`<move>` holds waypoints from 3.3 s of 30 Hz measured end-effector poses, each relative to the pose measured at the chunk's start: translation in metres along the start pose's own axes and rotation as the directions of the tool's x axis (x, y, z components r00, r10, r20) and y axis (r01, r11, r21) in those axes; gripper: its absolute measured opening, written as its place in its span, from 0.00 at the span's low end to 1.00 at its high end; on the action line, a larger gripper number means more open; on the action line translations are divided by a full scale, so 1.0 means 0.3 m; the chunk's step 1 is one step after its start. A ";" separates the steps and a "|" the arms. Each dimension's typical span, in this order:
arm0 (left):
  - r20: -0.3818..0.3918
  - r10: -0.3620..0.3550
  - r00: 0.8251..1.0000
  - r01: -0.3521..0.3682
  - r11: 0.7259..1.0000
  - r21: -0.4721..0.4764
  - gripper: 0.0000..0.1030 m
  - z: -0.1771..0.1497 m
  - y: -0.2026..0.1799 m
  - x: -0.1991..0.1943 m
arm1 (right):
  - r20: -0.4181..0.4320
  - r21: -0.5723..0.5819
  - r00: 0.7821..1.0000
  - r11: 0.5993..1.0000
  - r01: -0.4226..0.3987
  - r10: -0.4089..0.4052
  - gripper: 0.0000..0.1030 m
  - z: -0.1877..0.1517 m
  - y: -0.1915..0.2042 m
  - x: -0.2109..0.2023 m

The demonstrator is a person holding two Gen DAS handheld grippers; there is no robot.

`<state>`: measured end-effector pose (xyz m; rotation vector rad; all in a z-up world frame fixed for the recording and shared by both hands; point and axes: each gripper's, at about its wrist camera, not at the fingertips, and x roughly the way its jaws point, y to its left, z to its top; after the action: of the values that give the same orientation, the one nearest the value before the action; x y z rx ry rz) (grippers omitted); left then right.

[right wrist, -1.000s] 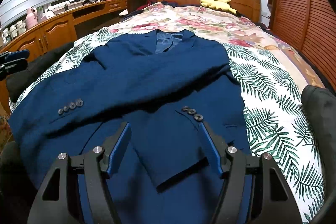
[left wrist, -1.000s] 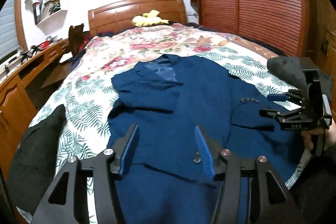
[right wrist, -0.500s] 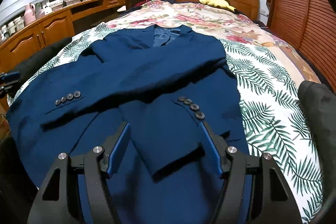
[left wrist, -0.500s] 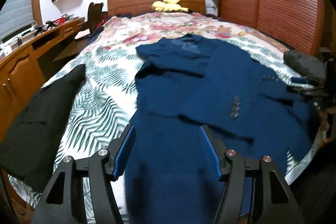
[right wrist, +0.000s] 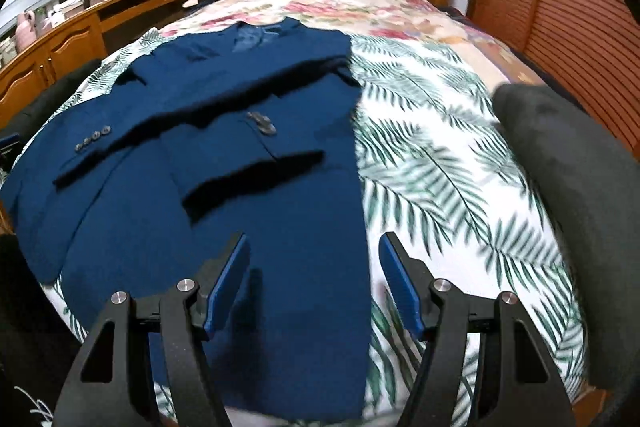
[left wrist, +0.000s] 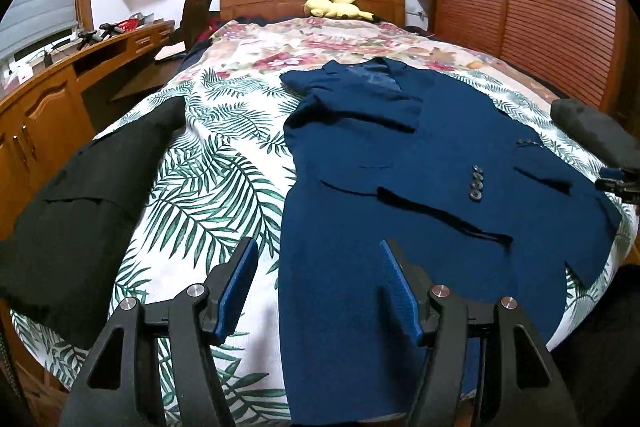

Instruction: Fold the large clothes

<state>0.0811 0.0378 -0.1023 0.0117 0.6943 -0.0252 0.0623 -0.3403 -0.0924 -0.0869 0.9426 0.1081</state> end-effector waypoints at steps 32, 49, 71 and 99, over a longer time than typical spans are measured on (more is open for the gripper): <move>-0.096 -0.014 0.995 0.009 0.999 -0.051 0.62 -0.117 0.024 -0.018 | -0.067 0.062 0.993 0.994 -0.095 0.099 0.38 -0.096 -0.010 -0.008; -0.077 -0.126 0.989 0.115 0.984 -0.139 0.21 -0.170 0.060 -0.083 | -0.075 0.083 0.992 0.992 -0.099 0.105 0.41 -0.122 -0.045 0.015; 0.328 -0.137 0.935 0.142 0.990 0.009 0.04 0.284 -0.111 -0.669 | 0.351 0.037 0.914 0.973 -0.229 0.202 0.04 0.241 0.009 -0.520; 0.285 -0.055 0.957 0.046 0.998 0.037 0.04 0.449 -0.092 -0.426 | 0.395 0.001 0.911 0.992 -0.126 0.115 0.04 0.423 -0.019 -0.513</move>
<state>0.0683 0.0100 0.0827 0.0190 0.4045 -0.0848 0.0751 -0.3390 0.1069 0.0191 0.5432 0.2188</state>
